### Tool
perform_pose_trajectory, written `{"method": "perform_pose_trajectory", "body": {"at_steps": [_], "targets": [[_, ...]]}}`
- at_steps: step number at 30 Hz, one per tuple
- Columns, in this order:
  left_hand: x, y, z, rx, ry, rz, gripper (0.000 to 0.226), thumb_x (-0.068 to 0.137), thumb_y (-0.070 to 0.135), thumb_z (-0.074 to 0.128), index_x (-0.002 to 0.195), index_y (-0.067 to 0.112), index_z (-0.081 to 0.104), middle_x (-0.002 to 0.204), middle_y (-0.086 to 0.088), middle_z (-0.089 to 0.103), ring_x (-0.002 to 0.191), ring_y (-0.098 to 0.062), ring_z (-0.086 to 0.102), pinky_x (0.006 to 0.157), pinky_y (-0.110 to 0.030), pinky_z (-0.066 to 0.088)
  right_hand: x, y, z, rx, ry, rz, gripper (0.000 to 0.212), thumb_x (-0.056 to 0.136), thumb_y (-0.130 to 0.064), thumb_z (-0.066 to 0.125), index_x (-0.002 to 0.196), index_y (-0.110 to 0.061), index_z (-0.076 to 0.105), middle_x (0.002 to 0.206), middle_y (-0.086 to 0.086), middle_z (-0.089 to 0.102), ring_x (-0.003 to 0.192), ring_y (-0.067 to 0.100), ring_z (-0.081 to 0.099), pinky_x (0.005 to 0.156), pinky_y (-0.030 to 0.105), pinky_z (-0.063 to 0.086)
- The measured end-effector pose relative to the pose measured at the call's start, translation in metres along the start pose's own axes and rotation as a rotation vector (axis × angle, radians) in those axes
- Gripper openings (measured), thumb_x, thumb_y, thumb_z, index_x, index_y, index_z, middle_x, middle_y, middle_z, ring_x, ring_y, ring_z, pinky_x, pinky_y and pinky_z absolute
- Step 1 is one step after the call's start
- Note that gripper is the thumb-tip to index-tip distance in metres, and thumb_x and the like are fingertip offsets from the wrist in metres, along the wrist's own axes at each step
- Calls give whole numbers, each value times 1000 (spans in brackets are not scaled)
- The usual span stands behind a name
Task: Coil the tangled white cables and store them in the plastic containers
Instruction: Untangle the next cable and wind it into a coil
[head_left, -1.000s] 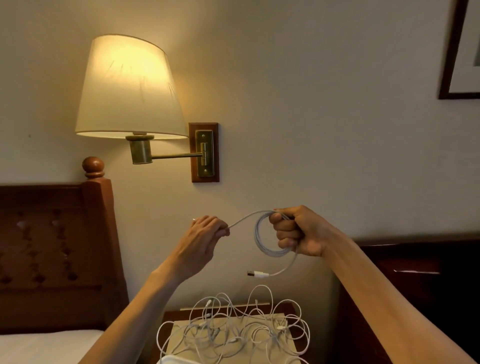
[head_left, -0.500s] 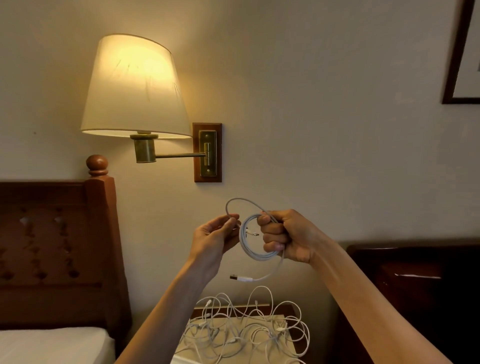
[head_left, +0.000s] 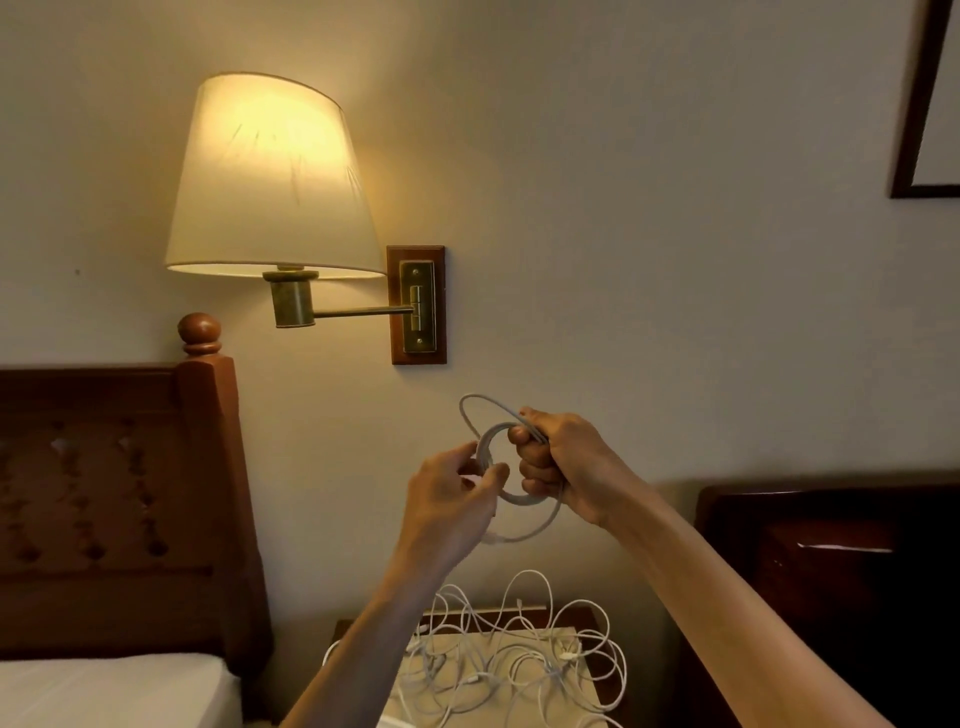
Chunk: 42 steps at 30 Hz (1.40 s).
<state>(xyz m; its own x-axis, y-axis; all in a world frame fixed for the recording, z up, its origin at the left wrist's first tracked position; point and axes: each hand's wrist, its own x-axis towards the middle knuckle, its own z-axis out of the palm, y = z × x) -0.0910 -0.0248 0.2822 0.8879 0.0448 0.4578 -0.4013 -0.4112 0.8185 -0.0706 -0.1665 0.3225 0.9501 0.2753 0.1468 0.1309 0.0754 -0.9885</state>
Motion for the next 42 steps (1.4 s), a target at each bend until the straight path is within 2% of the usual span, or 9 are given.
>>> {"method": "perform_pose_trajectory", "body": {"at_steps": [5, 11, 15, 17, 20, 23, 28, 38, 42], "targets": [[-22, -10, 5, 615, 242, 233, 26, 94, 44, 53, 80, 24, 62, 71, 11, 55, 64, -8, 51, 52, -20, 34, 7, 2, 2, -33, 60, -27, 42, 107, -28, 27, 74, -13, 48, 45, -6, 30, 40, 10, 24, 44, 23, 29], [-65, -36, 18, 504, 104, 231, 26, 94, 39, 57, 69, 29, 55, 63, 18, 49, 63, -5, 48, 54, -18, 36, 23, -6, -6, -67, 94, -32, 40, 105, -27, 30, 71, -14, 47, 47, -6, 27, 41, 10, 22, 44, 24, 27], [-53, -25, -12, 425, -302, -77, 69, 81, 82, 31, 59, 26, 66, 58, 14, 63, 59, 0, 58, 62, -23, 44, 26, 0, 1, -159, -81, 19, 42, 106, -29, 29, 70, -16, 45, 49, -6, 27, 42, 10, 21, 43, 22, 27], [-39, -20, -38, 308, -197, -136, 88, 68, 94, 16, 64, 27, 73, 63, 14, 69, 65, -2, 64, 72, -25, 47, 25, -3, 1, -156, -160, 55, 44, 106, -29, 29, 67, -16, 44, 49, -6, 27, 42, 10, 21, 40, 21, 27], [-15, -16, -61, 172, 169, 40, 53, 87, 71, 40, 76, 27, 68, 63, 12, 62, 52, -1, 53, 55, -21, 39, 21, -9, 5, -196, -291, 61, 45, 106, -28, 29, 66, -16, 45, 52, -5, 28, 45, 10, 21, 43, 22, 25], [4, -6, -63, -314, -120, -82, 40, 94, 47, 49, 95, 15, 72, 60, 0, 42, 51, -13, 32, 49, -25, 27, 19, -11, 13, -227, -343, 51, 45, 106, -29, 30, 67, -16, 47, 51, -4, 30, 45, 11, 23, 45, 23, 25], [3, -6, -59, -568, -451, -213, 45, 94, 45, 50, 94, 3, 65, 75, -9, 50, 54, -10, 26, 44, -21, 22, 17, -15, 14, -221, -339, 38, 45, 105, -30, 32, 66, -15, 46, 51, -4, 29, 45, 11, 22, 43, 22, 26], [7, -7, -48, -511, -142, -117, 39, 99, 39, 44, 68, 16, 46, 59, 6, 35, 50, -7, 27, 48, -23, 25, 0, 21, -1, -347, -16, -240, 26, 103, -19, 42, 105, -7, 66, 90, 7, 73, 83, 19, 71, 81, 33, 58], [10, -12, -49, -538, -92, -103, 39, 100, 37, 43, 68, 15, 44, 58, 7, 34, 50, -7, 26, 46, -21, 25, -10, 34, -16, -345, 6, -156, 14, 96, -10, 56, 104, -6, 68, 90, 8, 75, 85, 21, 71, 78, 33, 59]]}}
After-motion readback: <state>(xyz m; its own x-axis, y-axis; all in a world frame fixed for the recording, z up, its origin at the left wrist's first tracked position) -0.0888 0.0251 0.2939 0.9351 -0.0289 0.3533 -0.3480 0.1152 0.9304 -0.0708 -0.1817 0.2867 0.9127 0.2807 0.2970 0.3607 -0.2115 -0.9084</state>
